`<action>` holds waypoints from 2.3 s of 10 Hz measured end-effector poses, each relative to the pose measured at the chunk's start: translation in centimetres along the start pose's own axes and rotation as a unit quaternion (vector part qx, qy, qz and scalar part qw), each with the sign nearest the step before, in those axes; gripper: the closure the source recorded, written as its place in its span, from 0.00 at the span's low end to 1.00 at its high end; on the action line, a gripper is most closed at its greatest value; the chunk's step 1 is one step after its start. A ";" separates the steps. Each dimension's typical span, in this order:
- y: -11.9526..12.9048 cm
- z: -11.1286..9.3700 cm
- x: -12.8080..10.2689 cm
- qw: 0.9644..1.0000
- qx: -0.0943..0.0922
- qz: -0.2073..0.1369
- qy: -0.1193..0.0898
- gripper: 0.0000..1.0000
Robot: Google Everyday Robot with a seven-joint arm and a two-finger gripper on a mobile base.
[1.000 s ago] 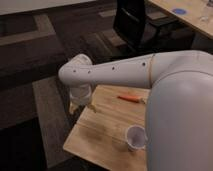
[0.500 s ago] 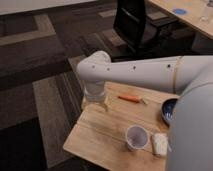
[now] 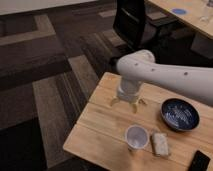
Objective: Push the eraser across the table
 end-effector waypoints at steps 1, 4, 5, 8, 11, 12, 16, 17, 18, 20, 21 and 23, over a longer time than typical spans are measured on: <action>0.2 0.0 0.0 1.000 0.000 -0.001 0.000 0.35; 0.1 0.0 0.0 1.000 0.001 -0.002 -0.001 0.35; -2.7 0.3 -0.8 0.999 0.003 0.038 -0.001 0.35; -9.4 0.6 -2.7 0.992 -0.014 0.124 -0.012 0.35; -16.9 0.7 -0.8 0.980 -0.018 0.193 -0.035 0.35; -18.9 0.8 0.9 0.976 -0.023 0.214 -0.041 0.35; -18.5 0.9 0.9 0.976 -0.025 0.211 -0.040 0.35; -18.6 0.9 0.9 0.976 -0.025 0.212 -0.040 0.35; -19.3 1.3 1.0 0.975 -0.022 0.217 -0.038 0.35; -22.9 3.2 0.9 0.972 -0.022 0.231 -0.034 0.35; -23.9 3.8 0.9 0.971 -0.024 0.236 -0.034 0.35; -25.6 5.5 1.4 0.969 -0.060 0.239 -0.034 0.35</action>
